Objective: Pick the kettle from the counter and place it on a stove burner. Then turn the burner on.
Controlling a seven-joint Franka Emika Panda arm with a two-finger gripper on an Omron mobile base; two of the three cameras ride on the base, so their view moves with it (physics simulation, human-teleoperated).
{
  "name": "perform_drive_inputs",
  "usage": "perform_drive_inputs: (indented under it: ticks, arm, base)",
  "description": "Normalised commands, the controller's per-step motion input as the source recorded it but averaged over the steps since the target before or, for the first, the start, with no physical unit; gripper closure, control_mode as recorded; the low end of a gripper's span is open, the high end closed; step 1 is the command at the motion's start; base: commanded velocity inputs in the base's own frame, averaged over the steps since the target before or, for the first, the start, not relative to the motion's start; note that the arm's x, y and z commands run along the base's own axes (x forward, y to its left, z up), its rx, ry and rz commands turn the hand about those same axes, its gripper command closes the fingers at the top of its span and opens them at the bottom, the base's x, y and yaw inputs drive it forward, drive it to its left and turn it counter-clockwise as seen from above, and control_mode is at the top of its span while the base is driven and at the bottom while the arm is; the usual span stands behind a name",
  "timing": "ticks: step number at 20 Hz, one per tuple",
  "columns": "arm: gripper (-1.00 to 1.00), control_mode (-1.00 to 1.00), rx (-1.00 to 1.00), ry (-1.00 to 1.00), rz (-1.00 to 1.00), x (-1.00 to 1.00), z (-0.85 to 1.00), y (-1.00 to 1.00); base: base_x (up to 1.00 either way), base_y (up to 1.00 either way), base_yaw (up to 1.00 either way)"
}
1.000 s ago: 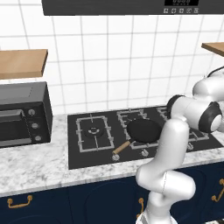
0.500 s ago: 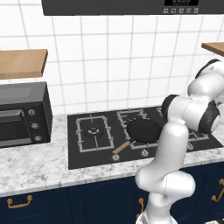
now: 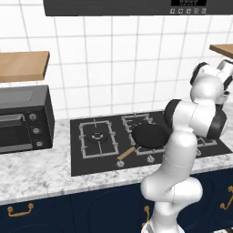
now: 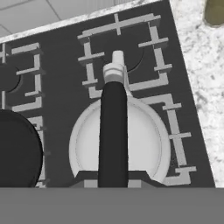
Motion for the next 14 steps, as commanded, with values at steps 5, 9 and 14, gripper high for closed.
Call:
perform_drive_inputs:
  ticks: [5,9,14]
  arm:
    - [1.0,-1.0,0.0,-0.04,0.0,0.84,-0.09,0.02]
    - [1.0,-1.0,0.0,0.0,0.0,0.76,-0.04,0.0]
    - [1.0,-1.0,0.0,-0.01,0.0,0.47,-0.05,0.0]
  base:
    - [0.0,0.0,0.0]
    - [0.0,0.0,0.0]
    - [0.0,0.0,0.0]
